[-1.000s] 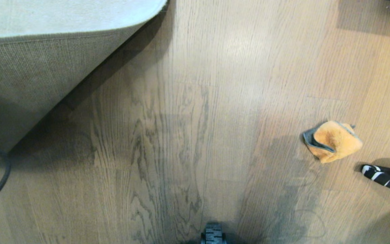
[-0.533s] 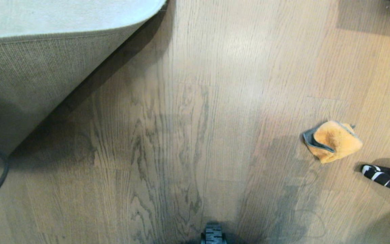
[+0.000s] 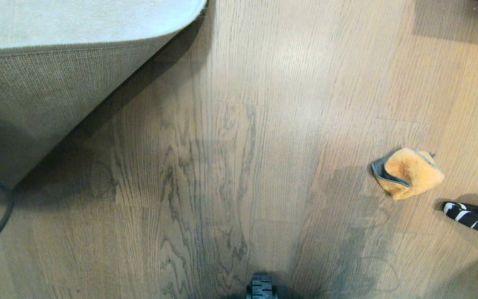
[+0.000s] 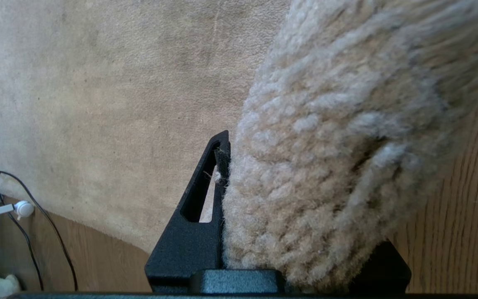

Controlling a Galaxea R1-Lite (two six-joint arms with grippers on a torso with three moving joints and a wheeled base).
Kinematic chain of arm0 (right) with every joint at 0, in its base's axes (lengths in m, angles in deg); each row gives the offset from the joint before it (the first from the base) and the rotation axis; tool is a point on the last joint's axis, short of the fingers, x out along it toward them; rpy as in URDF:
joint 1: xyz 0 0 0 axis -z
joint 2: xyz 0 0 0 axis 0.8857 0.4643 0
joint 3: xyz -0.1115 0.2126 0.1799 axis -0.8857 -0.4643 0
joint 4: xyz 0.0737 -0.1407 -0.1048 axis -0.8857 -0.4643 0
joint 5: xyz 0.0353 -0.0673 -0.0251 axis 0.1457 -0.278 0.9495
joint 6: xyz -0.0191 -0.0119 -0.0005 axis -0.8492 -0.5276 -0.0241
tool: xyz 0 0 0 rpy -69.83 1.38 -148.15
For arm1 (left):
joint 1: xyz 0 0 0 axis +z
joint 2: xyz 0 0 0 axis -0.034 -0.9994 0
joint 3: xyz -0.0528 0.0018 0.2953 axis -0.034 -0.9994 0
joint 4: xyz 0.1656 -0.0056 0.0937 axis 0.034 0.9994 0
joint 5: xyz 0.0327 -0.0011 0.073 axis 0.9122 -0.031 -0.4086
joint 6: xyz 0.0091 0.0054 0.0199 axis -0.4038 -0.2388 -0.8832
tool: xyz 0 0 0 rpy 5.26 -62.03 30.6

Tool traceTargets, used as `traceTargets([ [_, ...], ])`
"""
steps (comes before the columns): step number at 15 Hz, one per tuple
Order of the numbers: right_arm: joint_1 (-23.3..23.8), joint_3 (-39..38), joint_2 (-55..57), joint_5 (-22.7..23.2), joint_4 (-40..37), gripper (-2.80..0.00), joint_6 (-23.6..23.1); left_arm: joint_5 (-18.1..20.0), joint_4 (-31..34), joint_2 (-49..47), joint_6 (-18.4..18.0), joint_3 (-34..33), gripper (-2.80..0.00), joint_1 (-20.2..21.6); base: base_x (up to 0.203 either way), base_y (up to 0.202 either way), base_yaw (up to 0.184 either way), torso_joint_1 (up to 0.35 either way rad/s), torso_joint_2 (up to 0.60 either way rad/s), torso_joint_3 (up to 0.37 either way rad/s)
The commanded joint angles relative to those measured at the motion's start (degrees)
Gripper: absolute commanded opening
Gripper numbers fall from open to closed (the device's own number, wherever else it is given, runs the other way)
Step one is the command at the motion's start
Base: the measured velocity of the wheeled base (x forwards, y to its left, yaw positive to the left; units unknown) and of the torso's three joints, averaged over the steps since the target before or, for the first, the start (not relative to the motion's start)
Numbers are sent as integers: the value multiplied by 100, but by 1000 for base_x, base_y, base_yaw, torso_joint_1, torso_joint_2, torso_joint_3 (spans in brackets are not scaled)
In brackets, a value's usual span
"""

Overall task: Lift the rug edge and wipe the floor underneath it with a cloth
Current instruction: Pick up the rag

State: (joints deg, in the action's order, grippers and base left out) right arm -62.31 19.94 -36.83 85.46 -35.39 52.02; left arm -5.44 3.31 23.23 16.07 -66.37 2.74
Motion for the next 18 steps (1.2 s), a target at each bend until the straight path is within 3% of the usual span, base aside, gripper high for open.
traceTargets([
  [1, 6, 0, 6, -4, 6, -280, 1, -7, -16, 12, -12, -89, -280, 35, 0, 0, 0, 0, 0, 0],
  [10, -1, 0, 2, -4, -3, -280, -41, -42, -18, -328, -12, -146, -280, -88, 0, 0, 0, 0, 0, 0],
  [15, -2, 0, 655, 187, -20, -280, -742, -34, -139, -506, -20, -133, -280, -53, 0, 0, 0, 0, 0, 0],
  [18, -96, 275, 1534, 417, -34, -280, -819, -42, -165, -533, -21, -133, -280, -44, 0, 0, 0, 0, 0, 0],
])
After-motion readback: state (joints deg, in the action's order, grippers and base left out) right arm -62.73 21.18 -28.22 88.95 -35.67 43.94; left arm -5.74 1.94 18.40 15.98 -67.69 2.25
